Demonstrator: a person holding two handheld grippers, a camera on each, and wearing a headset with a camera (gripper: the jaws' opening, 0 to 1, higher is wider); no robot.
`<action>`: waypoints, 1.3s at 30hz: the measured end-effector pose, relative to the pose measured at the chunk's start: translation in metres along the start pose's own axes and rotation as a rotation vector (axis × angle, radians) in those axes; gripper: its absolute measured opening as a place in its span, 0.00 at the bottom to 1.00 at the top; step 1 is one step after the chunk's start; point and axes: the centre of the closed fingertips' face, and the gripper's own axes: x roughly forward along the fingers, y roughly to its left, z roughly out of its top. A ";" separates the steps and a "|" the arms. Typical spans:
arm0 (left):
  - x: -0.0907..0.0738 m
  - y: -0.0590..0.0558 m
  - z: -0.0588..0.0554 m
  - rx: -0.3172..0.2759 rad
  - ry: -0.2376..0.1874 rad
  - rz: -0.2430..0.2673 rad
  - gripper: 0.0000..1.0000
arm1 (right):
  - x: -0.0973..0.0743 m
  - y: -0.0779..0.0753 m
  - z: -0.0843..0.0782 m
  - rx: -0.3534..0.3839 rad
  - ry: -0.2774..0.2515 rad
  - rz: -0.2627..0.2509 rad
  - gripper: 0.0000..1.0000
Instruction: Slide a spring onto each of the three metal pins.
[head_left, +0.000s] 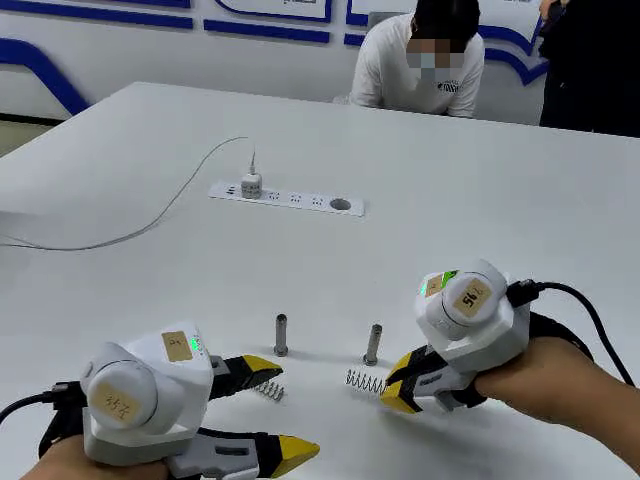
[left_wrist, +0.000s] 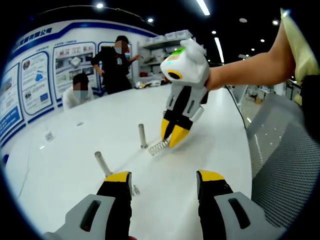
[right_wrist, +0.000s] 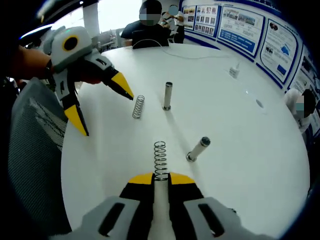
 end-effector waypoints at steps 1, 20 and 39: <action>0.000 0.000 0.000 0.001 0.000 -0.001 0.53 | -0.001 0.001 0.001 -0.003 -0.001 0.002 0.12; 0.007 -0.010 0.007 0.037 -0.005 -0.029 0.50 | -0.018 0.040 0.021 -0.110 0.004 0.102 0.12; 0.011 -0.025 0.012 0.106 -0.019 -0.080 0.33 | -0.020 0.061 0.028 -0.186 0.022 0.172 0.12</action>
